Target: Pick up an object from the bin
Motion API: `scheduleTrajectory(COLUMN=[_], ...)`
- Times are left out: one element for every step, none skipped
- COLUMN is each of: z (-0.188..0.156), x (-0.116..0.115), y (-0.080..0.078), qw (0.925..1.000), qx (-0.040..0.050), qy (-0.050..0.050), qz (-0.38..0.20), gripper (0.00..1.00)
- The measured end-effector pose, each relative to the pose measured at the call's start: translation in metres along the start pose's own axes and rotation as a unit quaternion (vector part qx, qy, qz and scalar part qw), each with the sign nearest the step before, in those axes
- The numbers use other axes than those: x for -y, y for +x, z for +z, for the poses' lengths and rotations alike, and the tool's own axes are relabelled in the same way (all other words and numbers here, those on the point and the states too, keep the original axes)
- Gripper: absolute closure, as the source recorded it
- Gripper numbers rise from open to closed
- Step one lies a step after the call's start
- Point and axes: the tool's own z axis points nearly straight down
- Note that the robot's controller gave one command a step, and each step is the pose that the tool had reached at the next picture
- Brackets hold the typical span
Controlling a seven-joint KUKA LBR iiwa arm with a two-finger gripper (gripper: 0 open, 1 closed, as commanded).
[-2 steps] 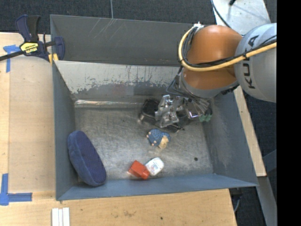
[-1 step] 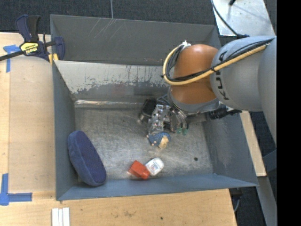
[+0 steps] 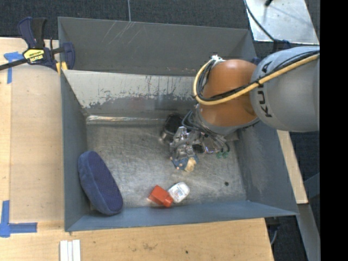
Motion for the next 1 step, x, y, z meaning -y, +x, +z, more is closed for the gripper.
scheduleTrajectory(z=[-0.019], x=[0.0134], y=[-0.0214], qw=[0.9935], qx=[-0.017], qy=[0.003], qz=[0.112], gripper=[0.0])
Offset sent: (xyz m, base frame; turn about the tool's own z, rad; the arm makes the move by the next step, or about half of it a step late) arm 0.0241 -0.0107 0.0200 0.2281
